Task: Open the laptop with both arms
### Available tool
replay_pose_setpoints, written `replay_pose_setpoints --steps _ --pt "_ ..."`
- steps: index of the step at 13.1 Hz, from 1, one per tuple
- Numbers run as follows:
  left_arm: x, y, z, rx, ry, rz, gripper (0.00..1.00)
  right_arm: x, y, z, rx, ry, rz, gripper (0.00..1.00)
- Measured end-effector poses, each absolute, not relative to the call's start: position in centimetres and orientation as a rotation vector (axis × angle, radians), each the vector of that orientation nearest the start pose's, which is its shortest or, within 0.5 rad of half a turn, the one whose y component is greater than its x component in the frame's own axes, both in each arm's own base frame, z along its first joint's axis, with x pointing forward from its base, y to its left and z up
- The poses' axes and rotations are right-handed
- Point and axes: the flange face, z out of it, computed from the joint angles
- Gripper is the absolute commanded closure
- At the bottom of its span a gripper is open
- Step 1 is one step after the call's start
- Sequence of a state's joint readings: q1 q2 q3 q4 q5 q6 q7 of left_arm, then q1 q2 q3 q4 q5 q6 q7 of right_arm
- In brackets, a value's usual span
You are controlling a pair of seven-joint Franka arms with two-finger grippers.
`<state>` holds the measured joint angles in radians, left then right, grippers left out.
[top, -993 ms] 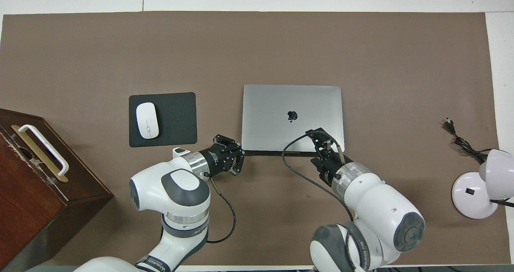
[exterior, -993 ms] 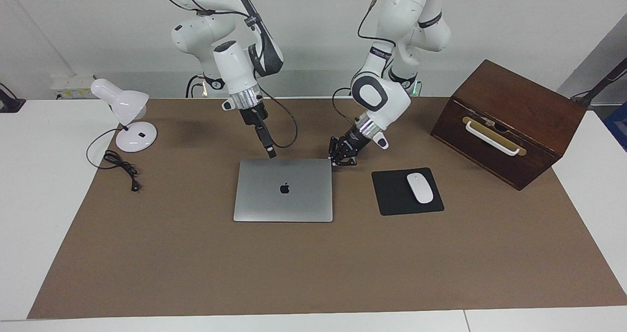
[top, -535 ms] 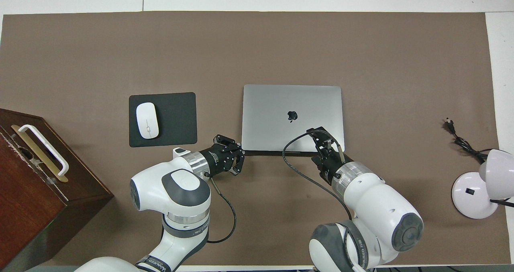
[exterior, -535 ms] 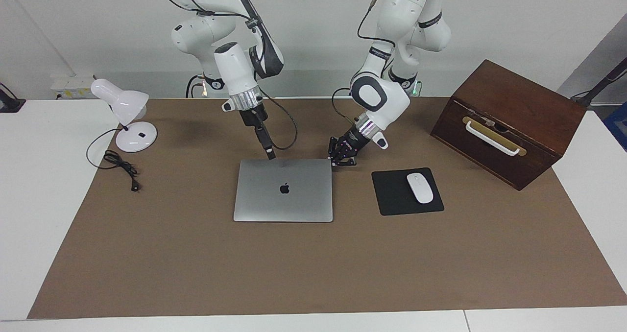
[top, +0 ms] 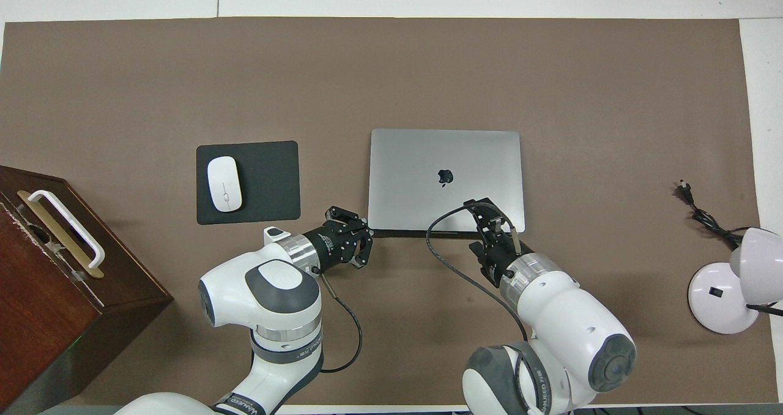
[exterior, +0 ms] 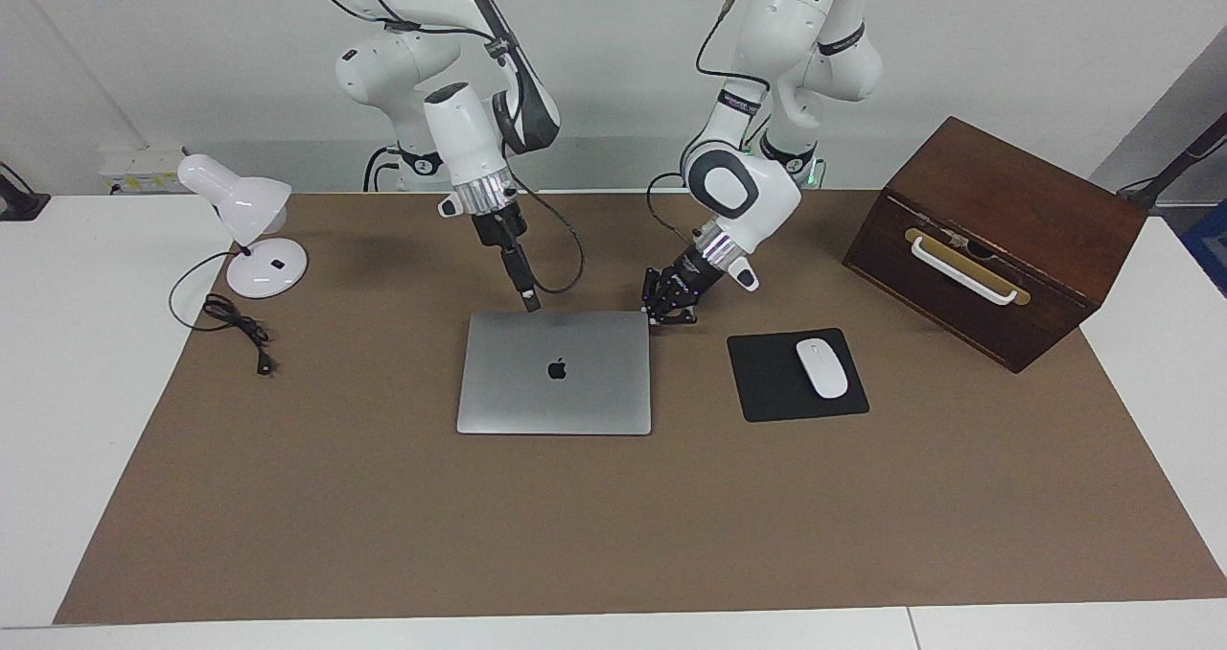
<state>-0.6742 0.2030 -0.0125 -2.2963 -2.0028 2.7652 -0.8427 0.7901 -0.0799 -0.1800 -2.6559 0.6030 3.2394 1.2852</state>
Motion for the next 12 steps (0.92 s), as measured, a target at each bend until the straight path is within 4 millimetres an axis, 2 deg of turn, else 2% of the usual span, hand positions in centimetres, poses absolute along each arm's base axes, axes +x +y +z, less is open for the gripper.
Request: replay_pose_setpoints --steps 5,12 --pt "41.5 -29.0 25.0 1.249 1.990 -0.604 1.00 38.4 22.8 32.4 -2.018 1.542 -0.271 0.00" --pt "41.6 -28.6 24.6 1.263 1.944 -0.620 1.00 37.7 22.3 30.8 -2.041 1.575 -0.259 0.00"
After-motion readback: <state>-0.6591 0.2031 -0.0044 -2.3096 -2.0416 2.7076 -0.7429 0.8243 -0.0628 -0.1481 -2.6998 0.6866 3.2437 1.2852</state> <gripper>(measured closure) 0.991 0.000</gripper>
